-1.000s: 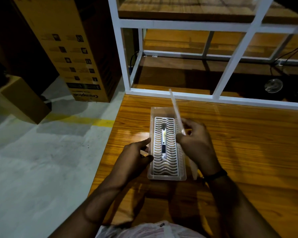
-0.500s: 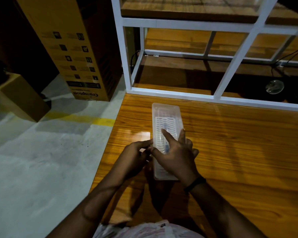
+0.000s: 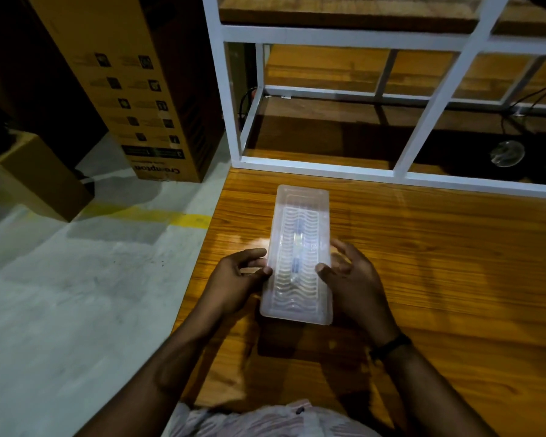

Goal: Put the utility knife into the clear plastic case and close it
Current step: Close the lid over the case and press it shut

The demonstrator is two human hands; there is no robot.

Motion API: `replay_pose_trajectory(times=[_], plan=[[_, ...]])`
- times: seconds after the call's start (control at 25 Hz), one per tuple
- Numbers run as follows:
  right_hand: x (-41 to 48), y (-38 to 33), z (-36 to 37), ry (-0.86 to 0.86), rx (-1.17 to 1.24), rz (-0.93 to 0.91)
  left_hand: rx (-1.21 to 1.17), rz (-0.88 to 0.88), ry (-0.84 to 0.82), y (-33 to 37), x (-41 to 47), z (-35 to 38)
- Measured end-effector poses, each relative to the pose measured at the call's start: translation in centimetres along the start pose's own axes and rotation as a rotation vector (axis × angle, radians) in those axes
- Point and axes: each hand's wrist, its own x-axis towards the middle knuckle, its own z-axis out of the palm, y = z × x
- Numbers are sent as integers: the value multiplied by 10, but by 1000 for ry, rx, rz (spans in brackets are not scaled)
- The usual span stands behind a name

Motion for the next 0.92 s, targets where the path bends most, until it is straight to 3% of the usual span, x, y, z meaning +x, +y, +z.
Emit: replay_pose_trajectory(times=[0.16,0.28,0.52,0.8,0.92], plan=[[-13,29,-10,-88,114,214,-32,-108,-119,0,-16,-5],[-29,41,-16,-249,275,320,-25,-172,-131,-3,-27,-8],[-34,46,-12,-249,422,240,-72,-179,-62,-10,-37,-7],[-35,39,-12,-236,305,175,-221,-225,-121,-15,-37,-9],[-32,37,-14,-260,262,209,-175,-258,-151,-11,-32,-11]])
